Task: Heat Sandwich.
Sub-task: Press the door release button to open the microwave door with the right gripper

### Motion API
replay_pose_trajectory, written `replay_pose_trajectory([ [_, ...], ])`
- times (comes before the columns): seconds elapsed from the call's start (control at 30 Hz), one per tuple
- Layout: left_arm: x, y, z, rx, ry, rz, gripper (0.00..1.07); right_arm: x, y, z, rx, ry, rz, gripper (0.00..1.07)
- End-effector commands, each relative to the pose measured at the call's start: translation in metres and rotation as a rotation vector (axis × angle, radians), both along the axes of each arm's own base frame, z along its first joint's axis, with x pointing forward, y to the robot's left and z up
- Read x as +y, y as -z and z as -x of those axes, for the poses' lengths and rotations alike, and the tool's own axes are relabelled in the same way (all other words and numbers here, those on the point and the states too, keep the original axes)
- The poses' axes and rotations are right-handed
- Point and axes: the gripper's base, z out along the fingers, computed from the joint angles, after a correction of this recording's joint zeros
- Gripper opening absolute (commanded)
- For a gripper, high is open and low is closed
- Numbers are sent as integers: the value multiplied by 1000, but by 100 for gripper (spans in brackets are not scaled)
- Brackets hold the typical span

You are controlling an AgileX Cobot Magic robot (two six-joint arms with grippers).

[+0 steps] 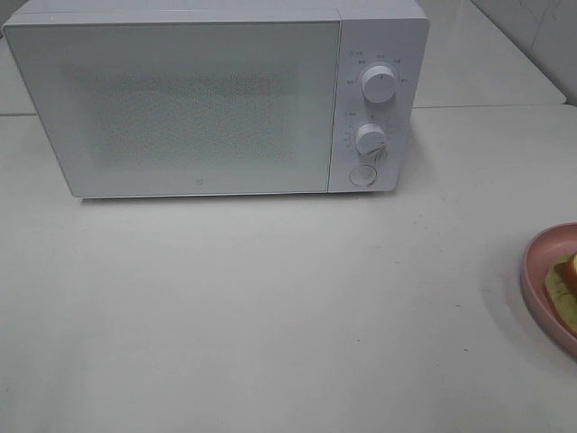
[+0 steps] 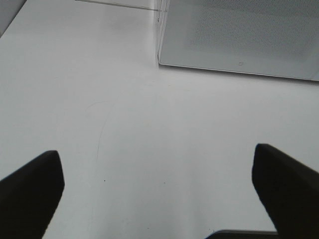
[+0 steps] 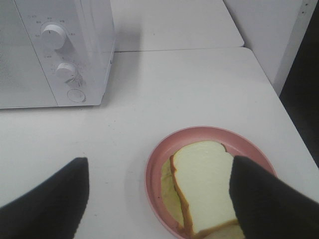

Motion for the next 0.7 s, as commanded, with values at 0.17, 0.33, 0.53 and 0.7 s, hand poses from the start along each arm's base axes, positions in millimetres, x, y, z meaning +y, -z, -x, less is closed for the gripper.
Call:
replay_pose_trajectory([
  [0.17,-1,-1,3,-37,2,9,97,2,-7,-34,-13,-7,20,76],
  [0.33,-1,-1,3,-37,2,9,97,4,-4,-56,-27,-19,22,76],
  [0.53,-1,-1,3,-37,2,9,97,6,5,-79,-13,-28,22,76],
  [0.7,-1,-1,3,-37,2,9,97,7,11,-96,-19,-38,22,76],
])
